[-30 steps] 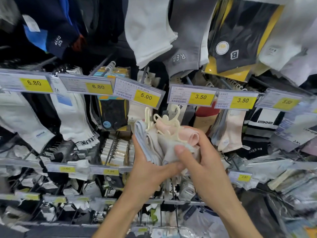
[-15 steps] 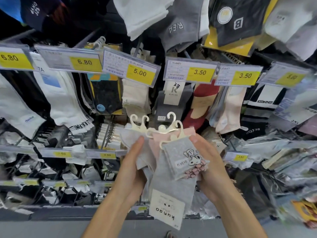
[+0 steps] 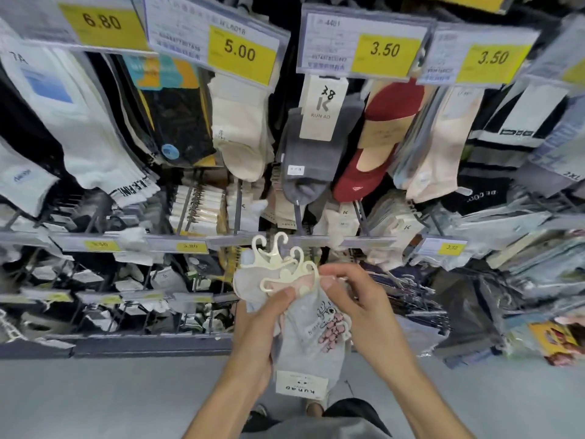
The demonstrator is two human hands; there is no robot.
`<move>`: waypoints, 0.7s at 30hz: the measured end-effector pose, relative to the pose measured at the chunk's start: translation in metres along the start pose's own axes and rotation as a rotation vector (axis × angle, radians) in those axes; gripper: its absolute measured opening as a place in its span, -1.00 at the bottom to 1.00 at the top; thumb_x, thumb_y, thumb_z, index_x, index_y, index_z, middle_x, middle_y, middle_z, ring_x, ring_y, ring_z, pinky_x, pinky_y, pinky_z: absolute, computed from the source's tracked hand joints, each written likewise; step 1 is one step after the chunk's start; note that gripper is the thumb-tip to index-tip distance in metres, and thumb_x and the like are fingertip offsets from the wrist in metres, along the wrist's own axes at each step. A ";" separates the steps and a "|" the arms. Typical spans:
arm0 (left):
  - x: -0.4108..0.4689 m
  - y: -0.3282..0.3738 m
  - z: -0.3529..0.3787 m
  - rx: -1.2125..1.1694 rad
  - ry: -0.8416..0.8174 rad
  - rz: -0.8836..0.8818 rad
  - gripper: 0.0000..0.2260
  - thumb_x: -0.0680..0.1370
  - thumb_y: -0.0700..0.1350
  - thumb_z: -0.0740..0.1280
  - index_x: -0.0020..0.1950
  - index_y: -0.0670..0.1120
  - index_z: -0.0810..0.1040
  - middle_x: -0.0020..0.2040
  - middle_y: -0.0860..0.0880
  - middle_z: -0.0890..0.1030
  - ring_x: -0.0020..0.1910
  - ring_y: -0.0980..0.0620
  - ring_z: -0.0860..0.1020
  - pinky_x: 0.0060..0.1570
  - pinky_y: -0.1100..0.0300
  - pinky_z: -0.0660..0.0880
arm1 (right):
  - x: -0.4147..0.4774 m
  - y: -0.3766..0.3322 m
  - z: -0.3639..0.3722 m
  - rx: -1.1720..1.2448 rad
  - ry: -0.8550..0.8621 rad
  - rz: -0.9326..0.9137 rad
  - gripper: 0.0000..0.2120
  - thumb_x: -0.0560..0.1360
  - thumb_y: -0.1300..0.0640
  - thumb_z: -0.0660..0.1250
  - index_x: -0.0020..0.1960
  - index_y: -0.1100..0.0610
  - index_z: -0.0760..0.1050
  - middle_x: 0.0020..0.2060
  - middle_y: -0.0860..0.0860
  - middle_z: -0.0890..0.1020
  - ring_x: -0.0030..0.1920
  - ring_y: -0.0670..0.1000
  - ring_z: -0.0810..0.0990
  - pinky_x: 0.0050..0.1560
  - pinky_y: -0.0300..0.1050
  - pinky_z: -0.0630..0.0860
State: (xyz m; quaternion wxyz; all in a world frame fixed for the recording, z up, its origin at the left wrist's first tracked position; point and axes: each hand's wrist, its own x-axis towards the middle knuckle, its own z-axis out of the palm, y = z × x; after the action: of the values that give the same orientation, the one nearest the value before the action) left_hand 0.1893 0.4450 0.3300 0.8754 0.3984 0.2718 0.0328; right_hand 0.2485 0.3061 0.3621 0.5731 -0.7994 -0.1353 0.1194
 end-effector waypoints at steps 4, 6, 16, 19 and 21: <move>-0.002 -0.013 -0.001 -0.024 0.087 0.105 -0.54 0.32 -0.18 0.54 0.20 0.00 0.60 0.04 -0.07 0.73 -0.01 -0.04 0.71 -0.21 0.15 0.63 | -0.001 0.003 0.003 0.160 -0.061 0.082 -0.86 0.59 0.12 0.35 0.08 -0.09 0.58 -0.14 0.19 0.64 -0.23 0.10 0.51 -0.24 0.11 0.48; -0.001 -0.015 0.000 -0.013 0.090 0.144 -0.57 0.34 -0.16 0.50 0.20 0.02 0.59 0.07 -0.05 0.73 0.04 -0.01 0.70 -0.15 0.18 0.63 | 0.002 0.000 0.004 0.234 -0.096 0.118 -0.86 0.58 0.18 0.35 0.06 -0.05 0.58 -0.16 0.32 0.58 -0.20 0.11 0.46 -0.20 0.10 0.40; 0.009 -0.005 -0.005 -0.152 0.086 0.075 -0.44 0.34 -0.14 0.48 0.33 -0.20 0.51 0.00 -0.12 0.73 -0.07 -0.05 0.71 -0.23 0.12 0.62 | 0.022 -0.023 -0.007 0.268 -0.159 0.108 -0.88 0.47 0.14 0.42 -0.23 -0.01 0.61 0.01 -0.13 0.61 0.07 0.00 0.57 0.11 -0.05 0.46; 0.014 -0.001 -0.010 -0.161 0.067 0.095 -0.64 0.36 -0.16 0.46 0.15 -0.08 0.66 -0.01 -0.11 0.74 -0.07 -0.05 0.72 -0.25 0.13 0.63 | 0.019 -0.031 -0.018 0.308 -0.186 0.044 -0.85 0.38 -0.04 0.46 -0.19 0.03 0.60 -0.10 0.02 0.61 -0.11 0.11 0.50 -0.05 0.08 0.37; 0.015 0.004 -0.013 -0.173 0.101 0.111 -0.58 0.34 -0.16 0.49 0.20 -0.10 0.60 0.01 -0.14 0.73 -0.07 -0.10 0.72 -0.28 0.10 0.63 | 0.018 -0.037 -0.025 0.344 -0.260 0.017 -0.78 0.38 -0.08 0.49 -0.14 0.05 0.59 -0.19 0.12 0.60 -0.19 0.14 0.47 -0.13 0.05 0.36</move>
State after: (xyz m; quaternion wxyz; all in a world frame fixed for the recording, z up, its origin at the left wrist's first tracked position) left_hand 0.1966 0.4605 0.3188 0.8885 0.3338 0.2892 0.1247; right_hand 0.2709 0.3011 0.4041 0.6778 -0.6687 -0.1789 0.2479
